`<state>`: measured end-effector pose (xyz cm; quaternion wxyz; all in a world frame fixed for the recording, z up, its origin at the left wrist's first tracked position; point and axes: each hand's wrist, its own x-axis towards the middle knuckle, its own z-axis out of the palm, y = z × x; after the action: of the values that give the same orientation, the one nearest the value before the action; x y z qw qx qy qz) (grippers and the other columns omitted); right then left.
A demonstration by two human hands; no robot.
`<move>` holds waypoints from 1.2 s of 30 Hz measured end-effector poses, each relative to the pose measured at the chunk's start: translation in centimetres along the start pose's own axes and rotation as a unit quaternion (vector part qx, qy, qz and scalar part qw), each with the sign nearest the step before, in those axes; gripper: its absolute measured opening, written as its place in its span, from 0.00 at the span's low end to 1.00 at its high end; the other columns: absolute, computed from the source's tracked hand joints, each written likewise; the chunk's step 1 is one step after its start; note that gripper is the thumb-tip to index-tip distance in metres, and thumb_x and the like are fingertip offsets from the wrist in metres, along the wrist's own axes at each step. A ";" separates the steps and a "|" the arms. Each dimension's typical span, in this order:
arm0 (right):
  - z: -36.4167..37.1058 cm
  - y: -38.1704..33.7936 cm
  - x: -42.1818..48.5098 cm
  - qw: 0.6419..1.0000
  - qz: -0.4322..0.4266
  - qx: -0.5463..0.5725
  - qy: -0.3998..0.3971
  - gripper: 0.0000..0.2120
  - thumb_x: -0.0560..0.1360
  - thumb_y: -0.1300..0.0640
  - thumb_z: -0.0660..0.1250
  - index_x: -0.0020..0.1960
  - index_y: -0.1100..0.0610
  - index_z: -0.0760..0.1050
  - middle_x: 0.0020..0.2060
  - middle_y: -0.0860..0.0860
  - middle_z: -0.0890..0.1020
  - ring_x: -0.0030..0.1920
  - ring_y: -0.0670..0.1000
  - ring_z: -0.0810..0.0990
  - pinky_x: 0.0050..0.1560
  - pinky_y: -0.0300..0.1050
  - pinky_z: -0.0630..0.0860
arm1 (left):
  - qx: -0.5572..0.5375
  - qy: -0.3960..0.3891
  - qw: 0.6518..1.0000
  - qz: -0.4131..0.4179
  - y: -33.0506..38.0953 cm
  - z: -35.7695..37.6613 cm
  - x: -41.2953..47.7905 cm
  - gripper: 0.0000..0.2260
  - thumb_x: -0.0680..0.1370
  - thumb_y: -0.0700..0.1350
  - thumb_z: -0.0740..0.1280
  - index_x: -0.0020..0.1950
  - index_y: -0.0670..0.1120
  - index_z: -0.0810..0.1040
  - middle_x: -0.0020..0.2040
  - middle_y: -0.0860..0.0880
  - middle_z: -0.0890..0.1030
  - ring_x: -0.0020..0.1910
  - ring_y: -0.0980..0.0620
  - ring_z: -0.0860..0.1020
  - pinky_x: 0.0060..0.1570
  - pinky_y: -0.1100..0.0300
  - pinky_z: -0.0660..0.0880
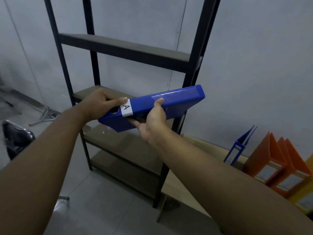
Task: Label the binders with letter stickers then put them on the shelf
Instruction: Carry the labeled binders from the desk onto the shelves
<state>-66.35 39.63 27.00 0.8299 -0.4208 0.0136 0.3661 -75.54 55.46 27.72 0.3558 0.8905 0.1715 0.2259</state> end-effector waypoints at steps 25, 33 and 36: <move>4.4 -0.2 22.5 0.980 0.052 -0.122 -0.149 0.26 0.89 0.42 0.55 0.81 0.57 0.62 0.62 0.64 0.83 0.63 0.65 0.84 0.57 0.64 0.85 | 0.007 0.064 0.987 -0.148 -13.6 1.1 12.7 0.28 0.79 0.70 0.61 0.53 0.49 0.88 0.46 0.47 0.87 0.46 0.47 0.85 0.55 0.44 0.82; 5.0 -0.2 32.2 0.975 0.032 -0.146 -0.165 0.23 0.89 0.45 0.55 0.82 0.51 0.63 0.65 0.58 0.82 0.63 0.63 0.84 0.47 0.54 0.87 | 0.034 -0.010 0.985 -0.170 -18.3 2.2 20.7 0.26 0.81 0.70 0.59 0.73 0.60 0.79 0.55 0.53 0.86 0.54 0.51 0.84 0.59 0.50 0.80; 5.5 -0.1 35.6 0.974 0.027 -0.144 -0.175 0.22 0.89 0.47 0.56 0.82 0.51 0.63 0.62 0.57 0.82 0.58 0.59 0.85 0.46 0.51 0.88 | 0.035 0.002 0.986 -0.161 -19.6 2.9 23.3 0.18 0.86 0.60 0.59 0.73 0.59 0.77 0.55 0.54 0.85 0.52 0.56 0.83 0.49 0.62 0.76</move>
<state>-41.81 64.70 18.84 0.7399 -0.4649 -0.1730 0.4544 -57.31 78.17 18.43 0.3561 0.8625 0.3211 0.1617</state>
